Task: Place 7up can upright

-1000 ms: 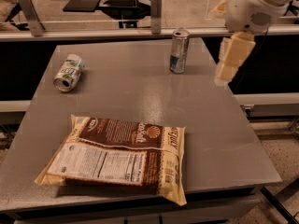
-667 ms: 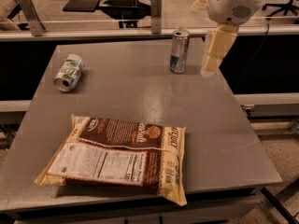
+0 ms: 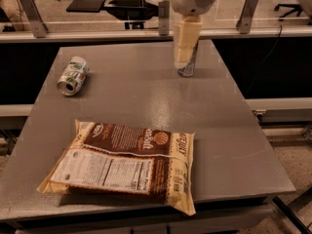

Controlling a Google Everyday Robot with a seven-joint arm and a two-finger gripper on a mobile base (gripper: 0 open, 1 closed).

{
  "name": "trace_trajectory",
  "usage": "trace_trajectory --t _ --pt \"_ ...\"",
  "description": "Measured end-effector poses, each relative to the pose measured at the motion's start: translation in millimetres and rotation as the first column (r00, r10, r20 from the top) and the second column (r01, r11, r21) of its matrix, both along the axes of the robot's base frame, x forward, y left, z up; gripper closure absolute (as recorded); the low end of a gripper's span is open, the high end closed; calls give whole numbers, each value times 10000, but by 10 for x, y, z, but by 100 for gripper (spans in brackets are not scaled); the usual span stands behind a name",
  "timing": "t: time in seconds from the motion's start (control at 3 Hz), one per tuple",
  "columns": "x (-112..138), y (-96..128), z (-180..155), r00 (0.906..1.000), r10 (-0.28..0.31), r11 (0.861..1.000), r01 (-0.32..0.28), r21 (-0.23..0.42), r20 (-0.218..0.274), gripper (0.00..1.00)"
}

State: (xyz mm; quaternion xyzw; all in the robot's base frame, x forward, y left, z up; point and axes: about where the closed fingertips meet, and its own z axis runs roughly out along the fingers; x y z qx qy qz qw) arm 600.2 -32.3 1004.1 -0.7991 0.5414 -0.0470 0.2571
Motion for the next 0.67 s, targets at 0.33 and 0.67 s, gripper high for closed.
trace_trajectory --t 0.33,0.67 --pt "183 407 -61 9901 1371 9898 -1357 -439 300 0" --pt "356 776 -172 9635 2635 9612 -2582 -975 465 0"
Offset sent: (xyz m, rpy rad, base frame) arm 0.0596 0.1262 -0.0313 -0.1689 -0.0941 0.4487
